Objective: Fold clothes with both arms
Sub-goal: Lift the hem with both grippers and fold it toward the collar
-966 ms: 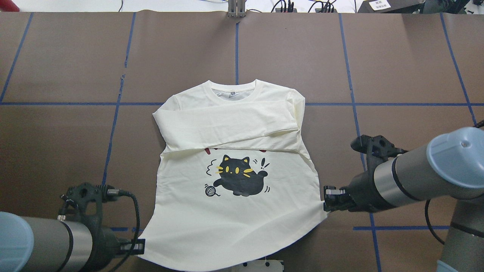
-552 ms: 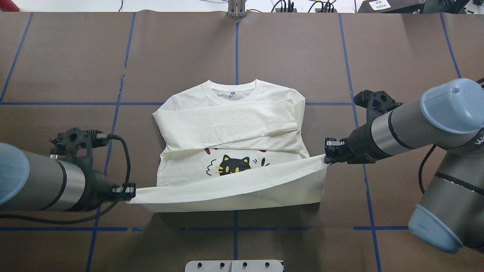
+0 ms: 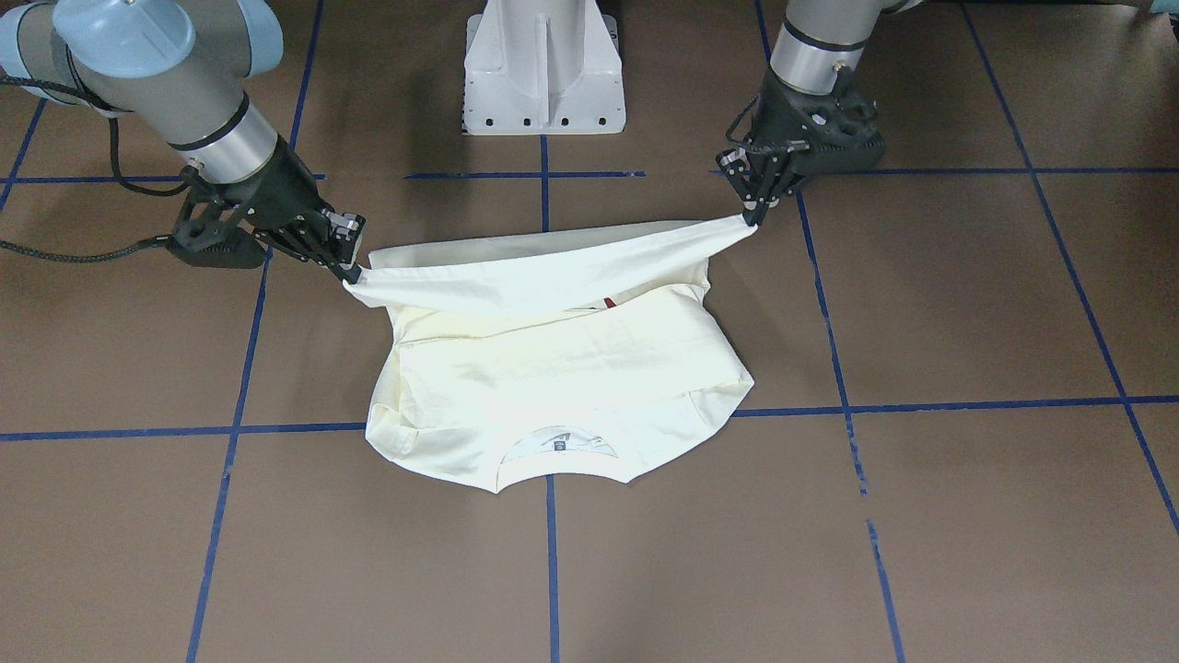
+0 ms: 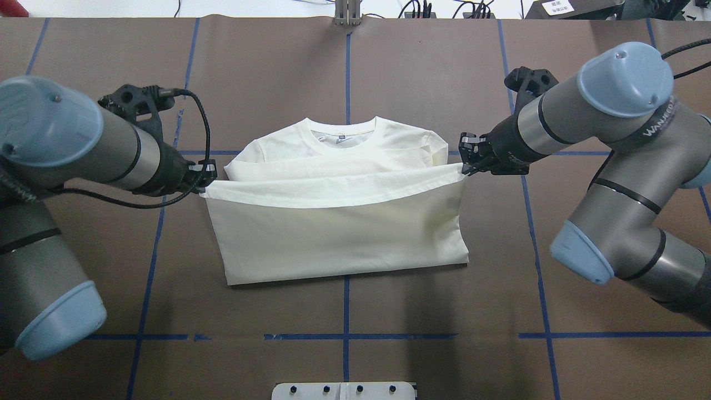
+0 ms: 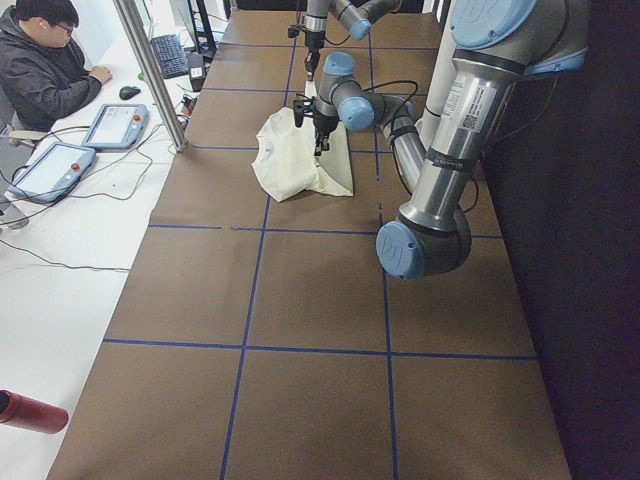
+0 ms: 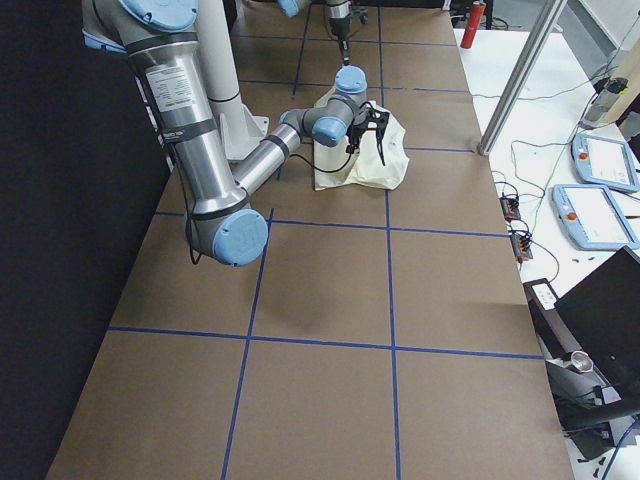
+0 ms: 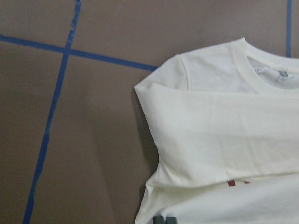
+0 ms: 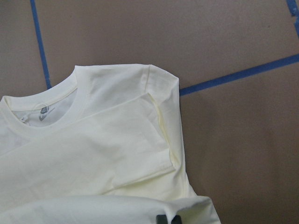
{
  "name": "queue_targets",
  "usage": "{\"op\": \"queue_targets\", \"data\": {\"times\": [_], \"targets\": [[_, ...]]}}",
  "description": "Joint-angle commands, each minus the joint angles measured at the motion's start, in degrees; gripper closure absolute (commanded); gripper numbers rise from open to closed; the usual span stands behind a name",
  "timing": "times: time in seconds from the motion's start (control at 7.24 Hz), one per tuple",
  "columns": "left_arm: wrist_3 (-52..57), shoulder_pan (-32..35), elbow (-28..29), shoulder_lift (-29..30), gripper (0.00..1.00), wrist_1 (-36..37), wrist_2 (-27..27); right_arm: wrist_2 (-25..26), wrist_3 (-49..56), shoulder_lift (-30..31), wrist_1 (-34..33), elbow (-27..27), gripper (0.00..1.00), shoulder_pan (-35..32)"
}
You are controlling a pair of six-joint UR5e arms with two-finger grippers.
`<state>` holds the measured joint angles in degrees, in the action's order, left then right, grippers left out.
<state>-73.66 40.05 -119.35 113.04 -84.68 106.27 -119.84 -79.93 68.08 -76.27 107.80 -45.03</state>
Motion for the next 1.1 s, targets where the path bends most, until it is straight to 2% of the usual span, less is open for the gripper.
{"op": "queue_targets", "data": {"times": [0.0, 0.28, 0.55, 0.97], "targets": [[4.13, 3.62, 7.78, 1.39, 1.0, -3.71, -0.19, 0.22, 0.12, -4.51, 0.07, -6.87, 1.0, -2.07], [3.79, 4.51, 15.95, 3.92, 1.0, -9.78, -0.19, 0.22, 0.12, -7.33, 0.51, -12.84, 1.0, -3.57], [3.52, 4.6, 22.3, 5.53, 1.0, -15.23, -0.36, 0.4, -0.32, -11.29, 9.17, -23.28, 1.0, -3.57], [1.78, 4.42, 24.68, 6.22, 1.0, -15.96, -0.45, 0.4, -0.49, -14.19, 9.92, -26.31, 1.0, -3.22]]}}
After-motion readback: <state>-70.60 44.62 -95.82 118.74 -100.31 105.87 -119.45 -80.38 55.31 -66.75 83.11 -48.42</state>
